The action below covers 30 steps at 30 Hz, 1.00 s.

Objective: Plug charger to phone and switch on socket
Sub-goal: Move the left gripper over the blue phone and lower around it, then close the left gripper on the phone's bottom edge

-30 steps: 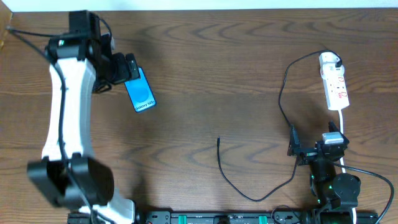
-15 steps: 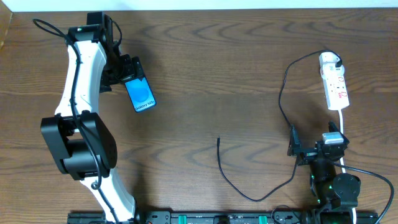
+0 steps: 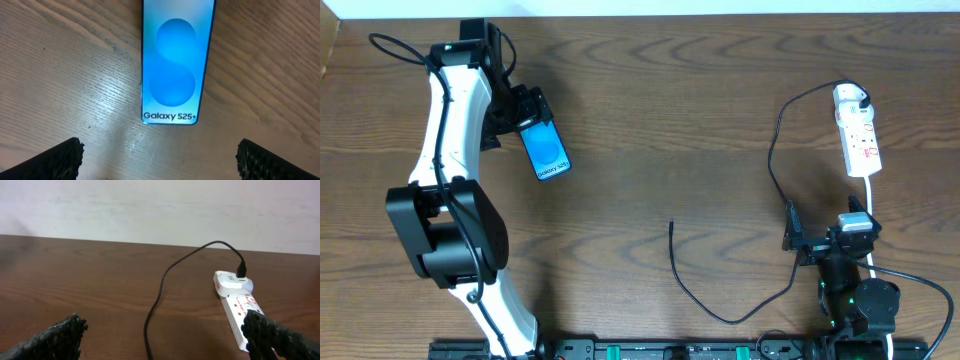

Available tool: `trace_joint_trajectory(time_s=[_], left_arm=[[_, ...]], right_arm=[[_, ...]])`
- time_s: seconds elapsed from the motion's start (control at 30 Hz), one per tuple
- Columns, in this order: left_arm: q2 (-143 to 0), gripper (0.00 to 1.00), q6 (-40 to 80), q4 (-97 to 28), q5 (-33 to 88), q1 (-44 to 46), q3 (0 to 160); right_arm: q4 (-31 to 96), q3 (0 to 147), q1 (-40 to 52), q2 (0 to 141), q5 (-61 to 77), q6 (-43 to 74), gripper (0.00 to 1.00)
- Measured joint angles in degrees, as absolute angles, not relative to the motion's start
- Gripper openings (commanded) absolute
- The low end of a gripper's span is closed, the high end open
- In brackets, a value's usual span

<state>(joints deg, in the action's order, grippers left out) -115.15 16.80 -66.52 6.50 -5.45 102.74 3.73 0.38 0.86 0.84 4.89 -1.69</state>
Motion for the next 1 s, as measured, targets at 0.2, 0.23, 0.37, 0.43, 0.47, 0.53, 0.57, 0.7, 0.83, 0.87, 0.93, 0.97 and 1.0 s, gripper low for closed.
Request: trace_joint_trajectory(time_s=[0.2, 0.23, 0.37, 0.43, 0.47, 0.53, 0.57, 0.7, 0.83, 0.87, 0.93, 0.97, 1.0], left_arm=[[-116.9, 0.98, 17.9, -65.5, 6.0, -5.5, 102.7], [-117.1, 0.98, 18.1, -65.4, 6.0, -5.5, 102.7], [-117.8, 0.98, 18.2, -64.4, 6.0, -5.5, 102.7], [-118.0, 0.98, 18.2, -64.1, 6.0, -5.4, 102.7], [-118.1, 0.98, 18.2, -64.1, 6.0, -5.3, 102.7], [-118.3, 0.98, 18.2, -64.0, 5.9, -5.1, 102.7], [-118.6, 0.98, 18.2, -63.9, 5.8, -4.8, 102.7], [-119.5, 0.98, 19.3, -63.0, 4.3, -3.6, 102.7], [-120.2, 0.98, 19.7, -62.7, 3.7, -2.9, 102.7], [-120.4, 0.98, 19.7, -62.6, 3.6, -2.9, 102.7], [-120.9, 0.98, 19.7, -62.3, 3.4, -2.9, 102.7], [-121.2, 0.98, 19.7, -62.1, 3.4, -2.9, 102.7], [-121.5, 0.98, 19.7, -61.8, 3.2, -2.9, 102.7]], right_arm=[[3.7, 0.4, 0.9, 0.8, 4.9, -1.7, 0.99], [3.7, 0.4, 0.9, 0.8, 4.9, -1.7, 0.99], [3.7, 0.4, 0.9, 0.8, 4.9, -1.7, 0.99], [3.7, 0.4, 0.9, 0.8, 4.9, -1.7, 0.99], [3.7, 0.4, 0.9, 0.8, 4.9, -1.7, 0.99], [3.7, 0.4, 0.9, 0.8, 4.9, -1.7, 0.99], [3.7, 0.4, 0.9, 0.8, 4.9, -1.7, 0.99], [3.7, 0.4, 0.9, 0.8, 4.9, -1.7, 0.99], [3.7, 0.4, 0.9, 0.8, 4.9, -1.7, 0.99], [3.7, 0.4, 0.9, 0.8, 4.9, -1.7, 0.99], [3.7, 0.4, 0.9, 0.8, 4.9, -1.7, 0.99], [3.7, 0.4, 0.9, 0.8, 4.9, -1.7, 0.99], [3.7, 0.4, 0.9, 0.8, 4.9, -1.7, 0.99]])
